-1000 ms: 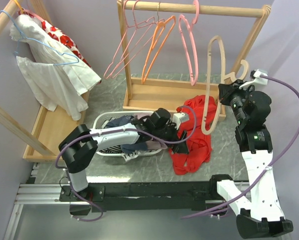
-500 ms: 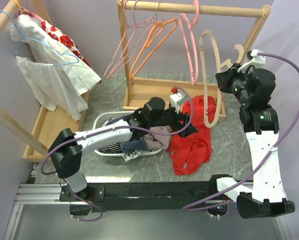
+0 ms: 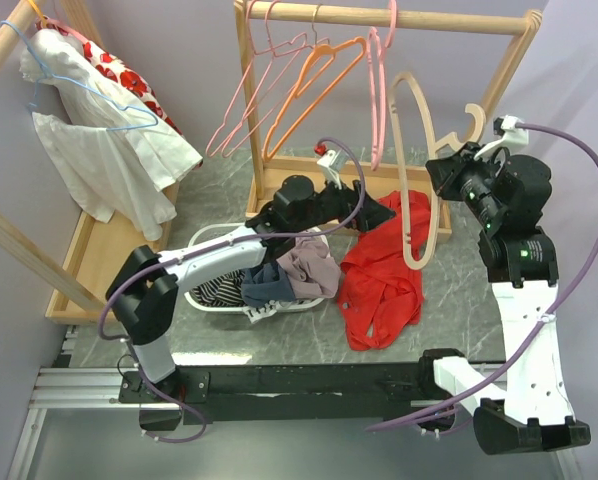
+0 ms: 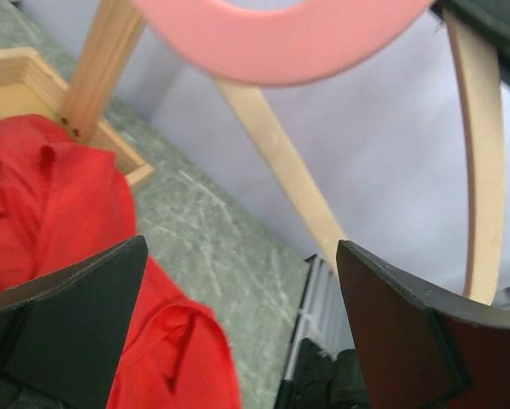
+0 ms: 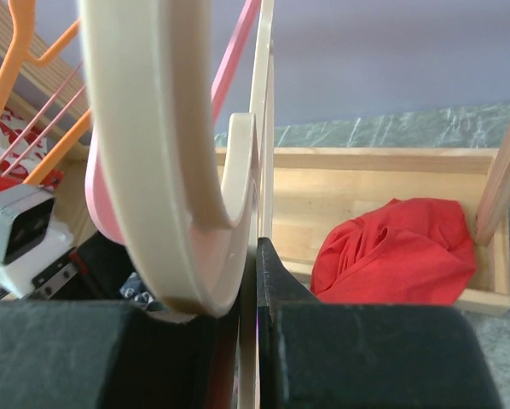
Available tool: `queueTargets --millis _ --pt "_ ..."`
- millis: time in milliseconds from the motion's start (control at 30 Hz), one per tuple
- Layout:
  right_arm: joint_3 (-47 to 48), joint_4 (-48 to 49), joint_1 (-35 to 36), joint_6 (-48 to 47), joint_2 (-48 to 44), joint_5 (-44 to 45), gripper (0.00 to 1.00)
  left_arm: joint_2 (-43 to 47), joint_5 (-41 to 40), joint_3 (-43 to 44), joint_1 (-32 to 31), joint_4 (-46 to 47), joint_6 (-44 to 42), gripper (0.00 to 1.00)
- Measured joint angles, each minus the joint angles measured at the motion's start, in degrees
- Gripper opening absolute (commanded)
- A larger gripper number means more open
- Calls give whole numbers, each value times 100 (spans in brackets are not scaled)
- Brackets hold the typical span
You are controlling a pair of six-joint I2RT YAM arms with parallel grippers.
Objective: Remove the tank top from the hanger
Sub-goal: Place the hanger at the clothesline.
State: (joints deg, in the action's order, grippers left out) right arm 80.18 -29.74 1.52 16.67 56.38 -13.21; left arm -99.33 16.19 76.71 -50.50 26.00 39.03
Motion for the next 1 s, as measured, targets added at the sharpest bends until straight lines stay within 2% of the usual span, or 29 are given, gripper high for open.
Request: queueTargets --millis 300,500,600,733,833,967,1000 --pt "-306 15 0 20 -195 -13 1 -544 79 439 -105 140 446 99" --pt "-448 101 7 22 -256 -24 1 -868 -155 1049 -275 -155 492 99" --pt "-487 116 26 20 -267 -7 1 -1025 -299 1379 -361 -348 527 88" --pt "-566 195 85 20 -297 24 1 -1156 -461 1587 -411 -581 619 60" --pt "-575 223 131 20 -302 28 1 -1270 -597 1746 -428 -859 636 48" --pt "-632 240 203 17 -297 33 4 -1307 -769 1891 -463 -1134 616 38" --pt "-638 240 221 17 -293 35 14 -1309 -798 1932 -474 -1182 614 36"
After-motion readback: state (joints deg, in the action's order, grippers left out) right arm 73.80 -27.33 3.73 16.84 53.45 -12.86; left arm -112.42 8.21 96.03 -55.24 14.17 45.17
